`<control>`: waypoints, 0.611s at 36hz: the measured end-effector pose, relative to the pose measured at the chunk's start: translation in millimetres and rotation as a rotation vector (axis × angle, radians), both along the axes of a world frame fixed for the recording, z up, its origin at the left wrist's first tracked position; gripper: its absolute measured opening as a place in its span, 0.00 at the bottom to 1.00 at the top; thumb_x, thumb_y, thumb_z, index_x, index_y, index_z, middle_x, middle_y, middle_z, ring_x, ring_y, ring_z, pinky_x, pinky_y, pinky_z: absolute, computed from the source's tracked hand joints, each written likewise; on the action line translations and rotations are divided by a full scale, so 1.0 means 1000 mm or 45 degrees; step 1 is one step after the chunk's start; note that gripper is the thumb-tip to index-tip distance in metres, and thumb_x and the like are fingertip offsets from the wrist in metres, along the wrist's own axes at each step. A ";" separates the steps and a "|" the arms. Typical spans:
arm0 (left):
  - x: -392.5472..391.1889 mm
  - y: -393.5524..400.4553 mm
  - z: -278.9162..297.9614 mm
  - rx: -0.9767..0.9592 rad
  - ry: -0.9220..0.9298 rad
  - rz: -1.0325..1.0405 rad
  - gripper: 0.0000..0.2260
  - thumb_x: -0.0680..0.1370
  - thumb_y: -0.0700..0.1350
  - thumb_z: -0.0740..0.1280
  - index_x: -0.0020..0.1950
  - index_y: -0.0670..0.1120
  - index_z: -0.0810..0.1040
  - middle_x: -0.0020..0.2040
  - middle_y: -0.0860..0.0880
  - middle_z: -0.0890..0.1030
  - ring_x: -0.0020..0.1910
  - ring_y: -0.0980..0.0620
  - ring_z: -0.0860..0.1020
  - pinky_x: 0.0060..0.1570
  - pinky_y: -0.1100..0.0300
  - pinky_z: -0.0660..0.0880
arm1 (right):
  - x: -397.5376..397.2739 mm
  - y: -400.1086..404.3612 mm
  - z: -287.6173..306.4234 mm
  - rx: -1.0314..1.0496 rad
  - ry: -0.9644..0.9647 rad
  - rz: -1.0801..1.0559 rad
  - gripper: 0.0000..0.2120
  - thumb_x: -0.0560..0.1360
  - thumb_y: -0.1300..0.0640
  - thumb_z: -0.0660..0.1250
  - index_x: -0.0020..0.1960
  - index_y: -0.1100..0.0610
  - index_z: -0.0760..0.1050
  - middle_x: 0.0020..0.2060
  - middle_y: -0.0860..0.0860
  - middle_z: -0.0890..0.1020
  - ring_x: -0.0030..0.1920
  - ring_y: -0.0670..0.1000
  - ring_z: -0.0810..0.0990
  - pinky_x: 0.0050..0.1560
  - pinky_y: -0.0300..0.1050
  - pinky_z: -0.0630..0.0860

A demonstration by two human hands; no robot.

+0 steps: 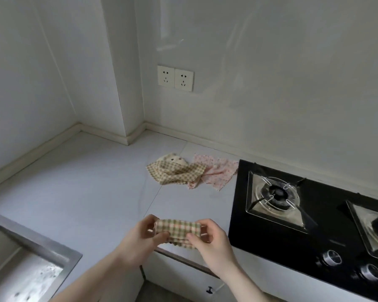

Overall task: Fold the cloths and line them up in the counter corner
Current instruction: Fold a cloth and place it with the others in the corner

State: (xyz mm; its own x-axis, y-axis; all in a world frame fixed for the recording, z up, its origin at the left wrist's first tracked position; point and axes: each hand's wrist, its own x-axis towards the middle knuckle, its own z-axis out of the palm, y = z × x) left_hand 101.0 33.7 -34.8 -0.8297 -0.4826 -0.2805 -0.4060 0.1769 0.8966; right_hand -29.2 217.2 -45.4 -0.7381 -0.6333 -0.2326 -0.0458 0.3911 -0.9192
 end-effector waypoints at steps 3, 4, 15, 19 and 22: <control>0.006 0.012 0.064 0.088 0.038 0.027 0.06 0.78 0.44 0.72 0.51 0.42 0.79 0.47 0.45 0.85 0.44 0.51 0.86 0.43 0.60 0.79 | 0.005 0.018 0.060 0.011 -0.024 -0.034 0.11 0.73 0.48 0.75 0.54 0.46 0.78 0.46 0.49 0.86 0.44 0.50 0.85 0.48 0.52 0.83; 0.008 0.016 0.082 0.116 0.057 0.023 0.06 0.79 0.45 0.72 0.51 0.43 0.80 0.46 0.46 0.85 0.43 0.51 0.85 0.40 0.63 0.77 | 0.008 0.024 0.079 0.018 -0.027 -0.029 0.11 0.74 0.50 0.75 0.54 0.48 0.78 0.45 0.50 0.86 0.43 0.50 0.86 0.47 0.52 0.83; -0.010 0.046 0.200 0.149 0.203 -0.232 0.08 0.78 0.46 0.73 0.49 0.42 0.80 0.40 0.50 0.82 0.39 0.51 0.79 0.42 0.56 0.73 | 0.024 0.090 0.211 -0.076 -0.016 -0.247 0.10 0.75 0.60 0.75 0.55 0.53 0.80 0.48 0.49 0.87 0.45 0.48 0.86 0.41 0.40 0.81; -0.033 0.070 0.213 0.079 0.209 -0.360 0.03 0.81 0.38 0.68 0.48 0.40 0.78 0.36 0.52 0.80 0.37 0.53 0.77 0.42 0.55 0.74 | 0.030 0.120 0.228 -0.105 -0.044 -0.363 0.10 0.76 0.59 0.74 0.57 0.54 0.80 0.49 0.48 0.87 0.48 0.47 0.86 0.43 0.40 0.81; -0.054 0.093 0.225 0.048 0.189 -0.456 0.03 0.81 0.39 0.67 0.50 0.40 0.77 0.38 0.50 0.80 0.38 0.54 0.77 0.42 0.58 0.75 | 0.031 0.146 0.238 -0.098 -0.049 -0.431 0.10 0.77 0.56 0.73 0.58 0.52 0.80 0.49 0.46 0.87 0.50 0.45 0.86 0.45 0.40 0.82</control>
State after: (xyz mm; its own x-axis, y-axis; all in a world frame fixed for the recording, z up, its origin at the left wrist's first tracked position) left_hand 47.1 126.8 190.7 -0.9767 -0.1467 -0.1569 -0.1900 0.2497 0.9495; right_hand 1.5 362.9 192.9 -0.9011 -0.3706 -0.2250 0.1097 0.3073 -0.9453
